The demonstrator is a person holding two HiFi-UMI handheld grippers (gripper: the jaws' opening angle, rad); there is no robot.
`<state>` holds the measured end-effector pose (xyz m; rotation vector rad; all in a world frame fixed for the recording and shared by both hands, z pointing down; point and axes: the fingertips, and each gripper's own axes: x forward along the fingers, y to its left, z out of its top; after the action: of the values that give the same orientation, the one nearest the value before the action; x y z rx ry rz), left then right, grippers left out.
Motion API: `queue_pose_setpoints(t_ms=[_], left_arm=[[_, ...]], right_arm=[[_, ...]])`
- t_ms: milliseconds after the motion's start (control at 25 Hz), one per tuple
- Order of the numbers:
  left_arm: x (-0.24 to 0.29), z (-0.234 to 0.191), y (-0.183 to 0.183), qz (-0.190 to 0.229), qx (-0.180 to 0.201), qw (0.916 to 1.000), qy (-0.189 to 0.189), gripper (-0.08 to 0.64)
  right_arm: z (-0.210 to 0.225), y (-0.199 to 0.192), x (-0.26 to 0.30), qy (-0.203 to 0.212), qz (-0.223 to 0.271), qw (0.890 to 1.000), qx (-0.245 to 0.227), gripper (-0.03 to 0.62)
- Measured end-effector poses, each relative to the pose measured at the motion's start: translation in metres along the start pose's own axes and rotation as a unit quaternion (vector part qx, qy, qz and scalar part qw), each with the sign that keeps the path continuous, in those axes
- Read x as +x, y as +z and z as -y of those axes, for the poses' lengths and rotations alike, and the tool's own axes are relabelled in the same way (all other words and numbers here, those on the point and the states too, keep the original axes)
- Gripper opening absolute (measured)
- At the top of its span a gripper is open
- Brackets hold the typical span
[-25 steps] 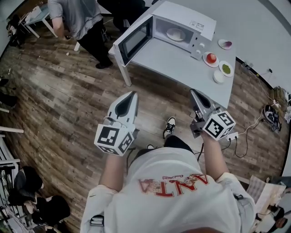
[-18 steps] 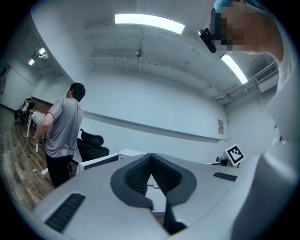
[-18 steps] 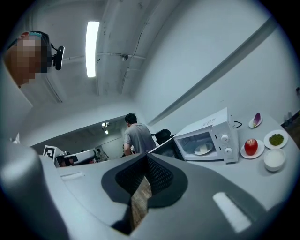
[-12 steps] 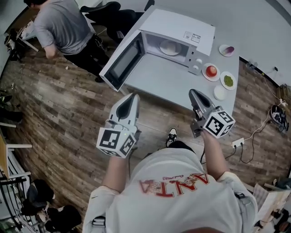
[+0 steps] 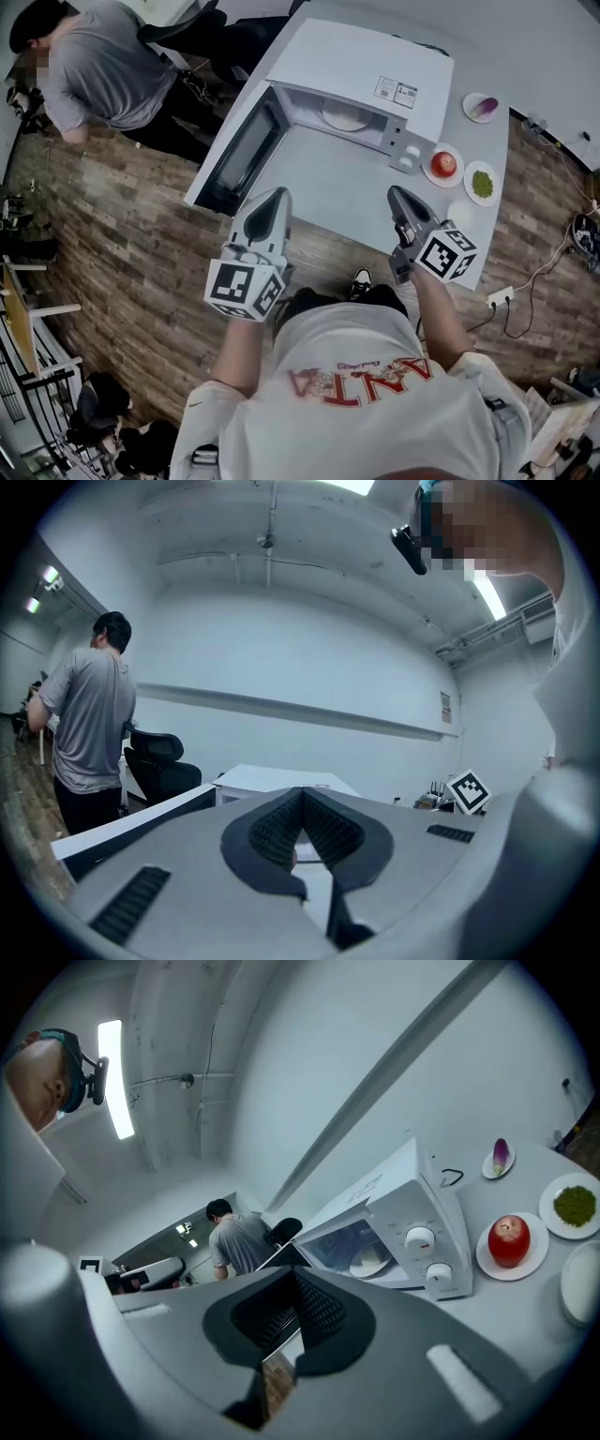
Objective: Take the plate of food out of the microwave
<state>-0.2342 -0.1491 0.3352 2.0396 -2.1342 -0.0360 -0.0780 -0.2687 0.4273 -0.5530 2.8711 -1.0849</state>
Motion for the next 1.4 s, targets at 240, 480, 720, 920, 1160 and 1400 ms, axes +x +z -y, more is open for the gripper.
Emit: queue_pose_setpoints(t_ms=[240,480,720,920,1160,1400], left_arm=[[0.029,-0.034,-0.021,-0.028,-0.002,0.9993,-0.024,0.006],[0.043,-0.066,-0.032,-0.044,-0.018,0.9939,-0.100,0.006],[0.054,-0.074,-0.042,-0.055,-0.025,0.9882,-0.141,0.006],[0.060,-0.081,-0.052,-0.063,-0.035,0.9870,-0.144,0.006],[0.061,-0.090,-0.061,-0.080,-0.027,0.9875,-0.133,0.006],[0.068,-0.090,-0.065,-0.089,-0.035,0.9860,-0.137,0.006]], right_arm=[[0.011,-0.011,0.035,-0.033,0.006,0.999,0.037,0.004],[0.030,-0.036,0.086,-0.095,0.041,0.987,0.125,0.005],[0.079,-0.048,0.134,-0.131,0.102,0.951,0.261,0.015],[0.128,-0.056,0.157,-0.163,0.159,0.905,0.360,0.046],[0.160,-0.072,0.191,-0.187,0.177,0.875,0.410,0.049],[0.187,-0.076,0.211,-0.205,0.191,0.857,0.432,0.048]])
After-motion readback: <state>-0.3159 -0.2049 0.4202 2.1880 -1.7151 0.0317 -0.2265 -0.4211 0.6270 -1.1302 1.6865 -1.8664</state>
